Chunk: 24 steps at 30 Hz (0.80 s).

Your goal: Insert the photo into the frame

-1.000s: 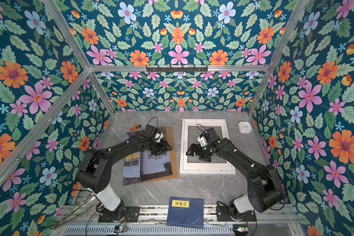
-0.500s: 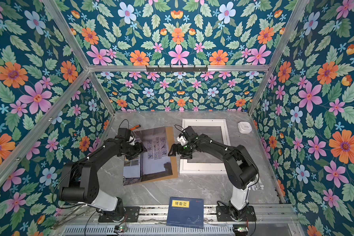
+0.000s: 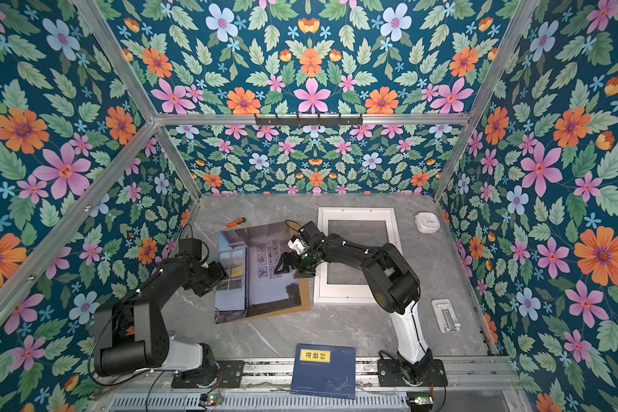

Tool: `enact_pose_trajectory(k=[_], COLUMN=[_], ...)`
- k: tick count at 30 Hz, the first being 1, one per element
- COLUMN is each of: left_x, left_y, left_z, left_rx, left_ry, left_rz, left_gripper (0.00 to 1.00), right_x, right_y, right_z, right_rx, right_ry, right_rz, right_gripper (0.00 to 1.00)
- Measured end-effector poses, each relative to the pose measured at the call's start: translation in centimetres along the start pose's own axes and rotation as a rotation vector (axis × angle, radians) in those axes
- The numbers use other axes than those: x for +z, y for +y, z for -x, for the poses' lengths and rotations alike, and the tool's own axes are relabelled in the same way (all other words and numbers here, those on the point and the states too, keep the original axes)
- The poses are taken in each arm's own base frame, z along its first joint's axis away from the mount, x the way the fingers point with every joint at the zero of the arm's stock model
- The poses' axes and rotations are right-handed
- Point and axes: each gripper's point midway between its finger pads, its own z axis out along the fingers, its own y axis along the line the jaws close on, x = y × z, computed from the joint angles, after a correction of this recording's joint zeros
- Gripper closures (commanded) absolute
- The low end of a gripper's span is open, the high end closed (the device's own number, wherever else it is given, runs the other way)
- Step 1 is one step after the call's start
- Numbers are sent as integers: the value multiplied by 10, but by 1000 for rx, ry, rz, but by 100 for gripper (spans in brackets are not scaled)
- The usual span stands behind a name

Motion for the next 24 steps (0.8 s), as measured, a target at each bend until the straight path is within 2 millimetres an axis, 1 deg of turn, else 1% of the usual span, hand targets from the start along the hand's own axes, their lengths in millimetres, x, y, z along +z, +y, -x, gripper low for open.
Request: enact_pose_trajectory(k=[5, 8, 11, 18, 21, 24], left_x=[11, 14, 16, 21, 22, 21], left_y=[11, 12, 10, 1, 0, 0], left_z=[-11, -14, -14, -12, -11, -11], left_rx=[-2, -2, 0, 2, 2, 2], left_ry=[39, 44, 38, 40, 37, 36], left_rz=[31, 26, 10, -44, -48, -49], left_gripper=[32, 32, 37, 43, 48, 51], right_x=[14, 18, 19, 24, 24, 25], right_y=[0, -5, -6, -10, -10, -10], right_z=[4, 3, 4, 3, 3, 3], right_rx=[-8, -2, -1, 3, 1, 9], right_ry=[12, 18, 18, 25, 25, 23], right_rz=[2, -3, -4, -3, 2, 6], right_gripper=[8, 8, 8, 9, 9, 10])
